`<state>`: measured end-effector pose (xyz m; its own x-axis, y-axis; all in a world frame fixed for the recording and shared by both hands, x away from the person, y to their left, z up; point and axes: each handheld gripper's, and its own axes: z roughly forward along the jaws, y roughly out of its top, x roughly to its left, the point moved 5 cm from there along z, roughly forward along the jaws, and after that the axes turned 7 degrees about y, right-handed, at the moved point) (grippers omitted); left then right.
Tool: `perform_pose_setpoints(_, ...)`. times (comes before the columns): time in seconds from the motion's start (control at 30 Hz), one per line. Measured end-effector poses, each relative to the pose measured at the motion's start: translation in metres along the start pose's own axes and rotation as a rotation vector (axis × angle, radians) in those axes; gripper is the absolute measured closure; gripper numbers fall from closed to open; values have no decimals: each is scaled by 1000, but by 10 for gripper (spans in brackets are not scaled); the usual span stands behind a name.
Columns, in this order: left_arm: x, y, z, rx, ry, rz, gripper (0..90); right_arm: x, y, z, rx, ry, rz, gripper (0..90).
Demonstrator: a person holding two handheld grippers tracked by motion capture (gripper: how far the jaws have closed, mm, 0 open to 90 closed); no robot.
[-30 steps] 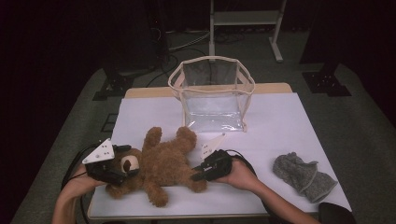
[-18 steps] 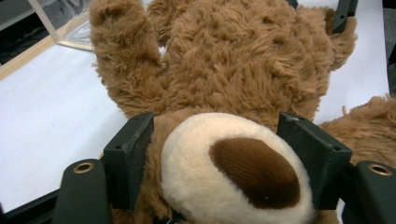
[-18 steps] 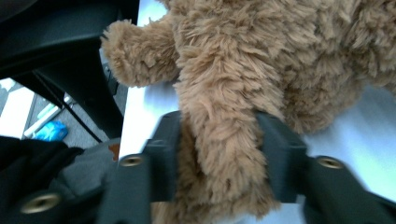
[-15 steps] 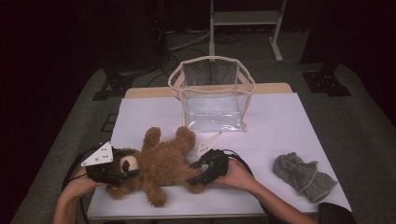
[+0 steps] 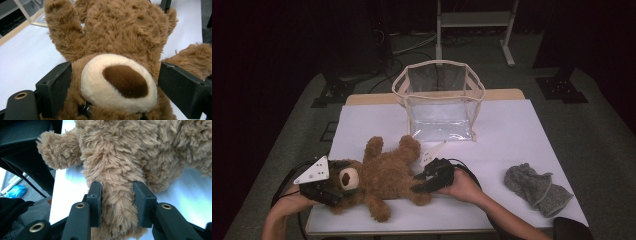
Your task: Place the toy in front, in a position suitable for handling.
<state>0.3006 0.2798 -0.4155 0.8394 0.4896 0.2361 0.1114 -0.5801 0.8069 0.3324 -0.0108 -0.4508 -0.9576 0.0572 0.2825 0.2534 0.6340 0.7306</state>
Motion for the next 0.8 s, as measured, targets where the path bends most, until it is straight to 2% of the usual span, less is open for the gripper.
perform_pose_setpoints(0.07,1,-5,5,34,25,33,122,-1,0,-1,-15,12,17,520)
perform_pose_setpoints(0.17,4,-6,10,55,37,34,126,-2,1,0,-7,13,37,393)
perform_pose_setpoints(0.27,5,-5,11,58,38,23,162,-2,0,2,7,20,42,390)
perform_pose_setpoints(0.3,6,-5,11,62,39,26,201,-1,-1,6,19,22,43,392)
perform_pose_setpoints(0.4,8,-6,10,66,46,18,242,-1,-1,10,26,31,44,423)
perform_pose_setpoints(0.43,8,-6,10,67,56,20,288,-2,-1,14,35,33,36,474)
perform_pose_setpoints(0.5,7,-6,10,69,66,28,320,-2,0,15,37,39,37,499)
perform_pose_setpoints(0.57,6,-5,10,70,87,43,344,-2,1,18,41,53,29,561)
perform_pose_setpoints(0.63,7,-4,9,67,93,33,356,-3,1,18,35,63,29,584)
perform_pose_setpoints(0.8,7,-2,8,53,104,38,360,-2,3,13,13,75,27,638)
